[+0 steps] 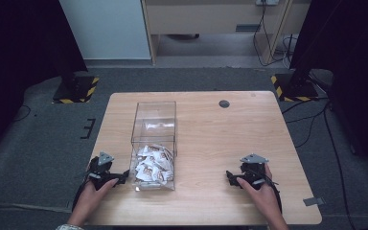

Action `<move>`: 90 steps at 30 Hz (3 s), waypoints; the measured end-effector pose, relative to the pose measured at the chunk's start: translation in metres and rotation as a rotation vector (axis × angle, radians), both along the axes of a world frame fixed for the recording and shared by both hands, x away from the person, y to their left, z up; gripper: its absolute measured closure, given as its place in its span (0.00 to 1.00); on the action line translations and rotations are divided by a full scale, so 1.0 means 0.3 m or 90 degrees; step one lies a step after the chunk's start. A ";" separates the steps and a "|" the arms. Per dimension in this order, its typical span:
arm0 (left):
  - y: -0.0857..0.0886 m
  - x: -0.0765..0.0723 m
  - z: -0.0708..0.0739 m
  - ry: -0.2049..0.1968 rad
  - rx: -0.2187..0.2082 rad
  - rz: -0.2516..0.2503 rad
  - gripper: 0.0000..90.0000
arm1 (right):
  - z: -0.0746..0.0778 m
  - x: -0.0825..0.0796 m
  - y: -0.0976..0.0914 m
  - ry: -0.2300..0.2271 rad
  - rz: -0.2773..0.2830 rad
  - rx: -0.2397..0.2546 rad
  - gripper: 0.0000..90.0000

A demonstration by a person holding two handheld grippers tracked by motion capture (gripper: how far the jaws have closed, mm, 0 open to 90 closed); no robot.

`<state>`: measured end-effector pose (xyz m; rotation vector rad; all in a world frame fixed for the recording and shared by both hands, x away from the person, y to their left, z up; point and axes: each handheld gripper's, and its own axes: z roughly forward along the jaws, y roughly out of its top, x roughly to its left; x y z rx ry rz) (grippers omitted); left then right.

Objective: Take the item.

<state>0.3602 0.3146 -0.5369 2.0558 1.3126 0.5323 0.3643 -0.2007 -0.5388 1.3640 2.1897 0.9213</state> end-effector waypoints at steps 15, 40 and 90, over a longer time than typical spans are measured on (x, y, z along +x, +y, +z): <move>0.000 0.000 0.000 0.000 0.001 0.000 0.00 | 0.016 -0.003 0.018 0.012 0.009 -0.002 0.10; -0.001 -0.001 0.000 0.000 0.000 0.003 0.00 | 0.166 -0.002 0.160 0.009 0.081 -0.008 0.18; -0.001 -0.001 0.000 0.000 0.000 0.003 0.00 | 0.363 0.047 0.329 0.005 0.172 -0.015 0.33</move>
